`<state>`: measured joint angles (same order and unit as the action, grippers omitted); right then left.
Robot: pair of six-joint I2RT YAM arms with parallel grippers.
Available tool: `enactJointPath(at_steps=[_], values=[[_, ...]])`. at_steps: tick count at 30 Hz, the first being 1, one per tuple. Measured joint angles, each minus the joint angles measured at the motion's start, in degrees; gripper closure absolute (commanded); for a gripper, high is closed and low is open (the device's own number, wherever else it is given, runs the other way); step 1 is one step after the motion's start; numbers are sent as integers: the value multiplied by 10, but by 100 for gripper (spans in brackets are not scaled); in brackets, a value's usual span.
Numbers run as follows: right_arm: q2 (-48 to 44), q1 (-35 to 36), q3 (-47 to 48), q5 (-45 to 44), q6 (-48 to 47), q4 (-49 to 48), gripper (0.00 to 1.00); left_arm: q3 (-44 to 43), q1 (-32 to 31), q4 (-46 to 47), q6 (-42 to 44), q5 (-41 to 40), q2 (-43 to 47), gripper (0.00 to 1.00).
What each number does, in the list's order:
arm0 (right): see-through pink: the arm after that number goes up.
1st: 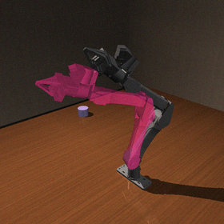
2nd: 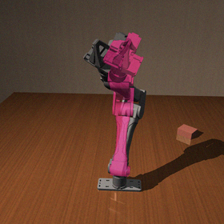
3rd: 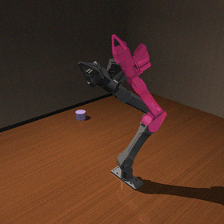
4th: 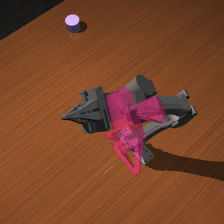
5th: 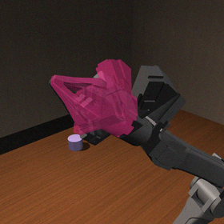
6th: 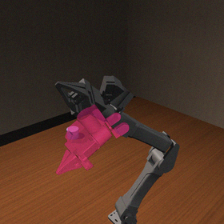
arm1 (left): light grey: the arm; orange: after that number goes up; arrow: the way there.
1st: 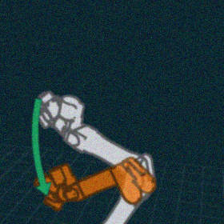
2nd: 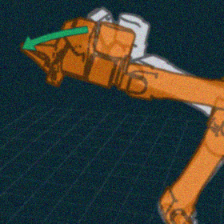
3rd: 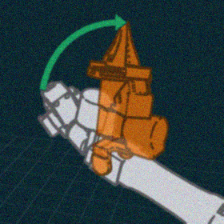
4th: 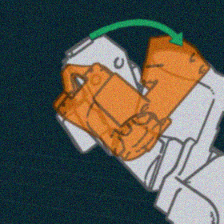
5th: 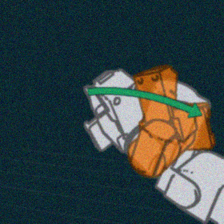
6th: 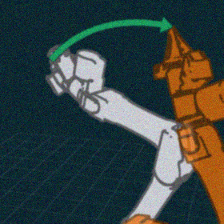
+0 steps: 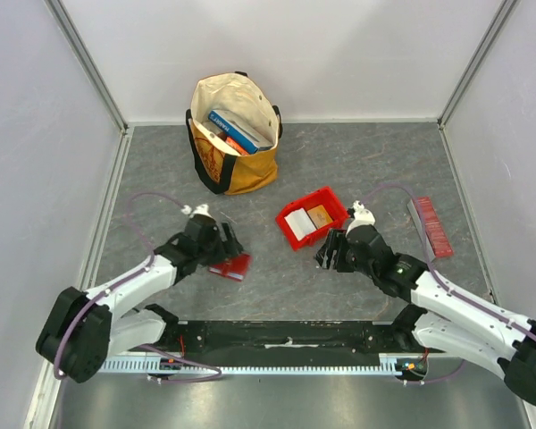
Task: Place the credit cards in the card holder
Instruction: Move the card holder to the corner of the board.
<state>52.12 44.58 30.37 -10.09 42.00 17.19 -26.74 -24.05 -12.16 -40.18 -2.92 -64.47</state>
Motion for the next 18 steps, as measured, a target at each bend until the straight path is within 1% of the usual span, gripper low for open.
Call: enactJointPath(at_steps=[2, 5, 8, 10, 12, 14, 15, 18], values=[[-28, 0, -20, 26, 2, 0, 31, 12, -83, 25, -45, 2, 8, 14], [-80, 1, -41, 55, 10, 4, 31, 39, -178, 55, -127, -1, 30, 14], [-129, 2, -59, 76, 24, 5, 33, 48, -282, 54, -218, -16, 43, 14], [-162, 2, -80, 95, 36, 7, 36, 43, -333, 39, -257, -24, 45, 12], [-182, 4, -100, 113, 50, 6, 39, 30, -353, 8, -271, -34, 47, 9], [-192, 13, -120, 128, 67, 3, 40, 7, -357, -33, -271, -54, 47, 6], [-194, 21, -129, 132, 76, 2, 41, -9, -357, -56, -270, -68, 47, 2], [-191, 64, -158, 133, 105, -5, 41, -61, -357, -110, -251, -116, 46, 1]])
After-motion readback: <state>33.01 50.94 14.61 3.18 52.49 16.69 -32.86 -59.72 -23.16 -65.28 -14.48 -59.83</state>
